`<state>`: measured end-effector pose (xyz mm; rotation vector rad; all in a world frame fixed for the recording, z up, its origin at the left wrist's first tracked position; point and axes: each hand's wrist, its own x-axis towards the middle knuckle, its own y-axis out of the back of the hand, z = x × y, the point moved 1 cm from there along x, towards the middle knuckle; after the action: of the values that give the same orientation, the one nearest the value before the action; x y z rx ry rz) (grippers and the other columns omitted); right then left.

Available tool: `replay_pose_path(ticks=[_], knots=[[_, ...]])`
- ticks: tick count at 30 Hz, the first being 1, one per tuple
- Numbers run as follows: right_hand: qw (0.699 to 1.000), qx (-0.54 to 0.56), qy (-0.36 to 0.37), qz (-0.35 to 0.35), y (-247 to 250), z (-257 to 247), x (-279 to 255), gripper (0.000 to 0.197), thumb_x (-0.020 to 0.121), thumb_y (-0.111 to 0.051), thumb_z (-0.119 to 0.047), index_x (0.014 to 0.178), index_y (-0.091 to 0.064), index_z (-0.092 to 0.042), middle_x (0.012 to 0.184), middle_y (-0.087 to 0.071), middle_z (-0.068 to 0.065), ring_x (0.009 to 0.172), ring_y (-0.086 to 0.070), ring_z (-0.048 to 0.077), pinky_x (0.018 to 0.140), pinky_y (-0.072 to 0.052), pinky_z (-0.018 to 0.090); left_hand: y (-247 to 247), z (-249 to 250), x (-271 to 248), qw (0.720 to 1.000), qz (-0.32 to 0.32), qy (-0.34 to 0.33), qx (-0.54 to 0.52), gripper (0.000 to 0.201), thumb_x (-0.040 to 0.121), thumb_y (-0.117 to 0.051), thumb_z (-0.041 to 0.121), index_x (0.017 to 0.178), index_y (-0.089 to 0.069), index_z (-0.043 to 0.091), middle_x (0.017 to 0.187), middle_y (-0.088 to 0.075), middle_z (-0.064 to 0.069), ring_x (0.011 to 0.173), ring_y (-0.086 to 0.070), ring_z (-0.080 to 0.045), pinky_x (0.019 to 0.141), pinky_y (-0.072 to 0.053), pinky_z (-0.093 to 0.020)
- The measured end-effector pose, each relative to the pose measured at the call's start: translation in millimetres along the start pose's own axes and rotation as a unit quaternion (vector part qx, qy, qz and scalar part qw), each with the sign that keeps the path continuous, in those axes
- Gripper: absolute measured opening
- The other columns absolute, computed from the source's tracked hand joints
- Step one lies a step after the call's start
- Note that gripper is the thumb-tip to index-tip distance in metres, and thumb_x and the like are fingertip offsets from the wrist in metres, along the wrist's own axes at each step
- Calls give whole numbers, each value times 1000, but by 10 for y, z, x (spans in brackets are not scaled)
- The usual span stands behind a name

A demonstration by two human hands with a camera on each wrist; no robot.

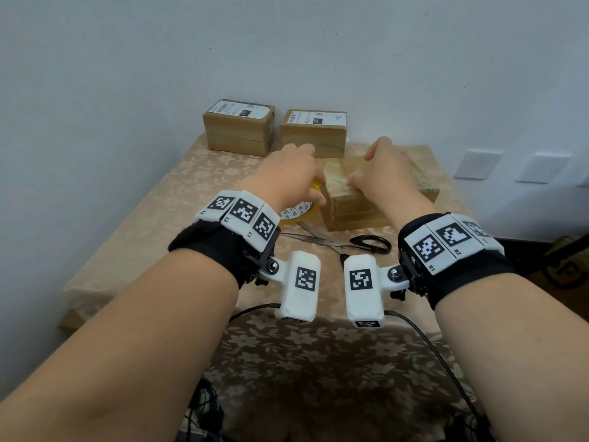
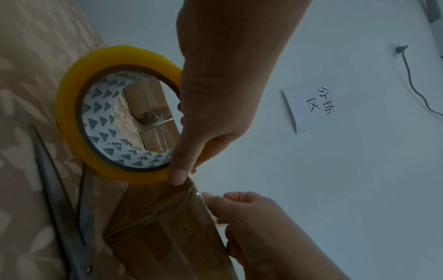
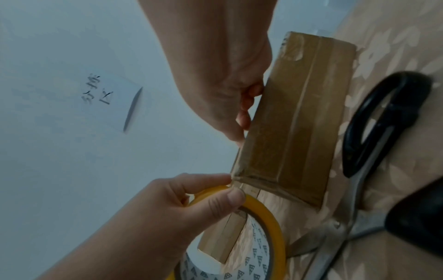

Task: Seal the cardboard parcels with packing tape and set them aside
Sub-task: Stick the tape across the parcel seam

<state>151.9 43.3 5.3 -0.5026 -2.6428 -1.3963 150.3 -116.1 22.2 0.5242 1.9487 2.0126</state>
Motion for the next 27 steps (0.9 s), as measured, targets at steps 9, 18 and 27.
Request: replay_pose_path(ticks=[9,18,27], knots=[[952,-118,260,-109,54,-46,-170,39,102,-36,-26,137,-46,-12,140,-48,9,131,-42,27,110,-26,42,-23,6,-18,1000,14,-14,19,44,87,-58,49,126,-59,28,112,-46,-6,106,-42,-26,86,-37,-37],[933,-270,152,-183,51,160,-188,68,97,-14,-59,144,-35,-15,155,-29,3,145,-18,23,116,-2,56,-39,8,-45,999,24,-25,35,50,86,-56,52,130,-56,28,118,-48,-4,110,-42,-25,90,-35,-36],[936,-227,206,-171,-207,20,-235,59,99,-15,-54,149,-27,-26,157,-26,-5,143,-26,17,115,-15,43,-149,-253,-113,989,71,16,-129,69,74,-75,46,130,-42,21,128,-53,-3,114,-51,-25,90,-43,-40]])
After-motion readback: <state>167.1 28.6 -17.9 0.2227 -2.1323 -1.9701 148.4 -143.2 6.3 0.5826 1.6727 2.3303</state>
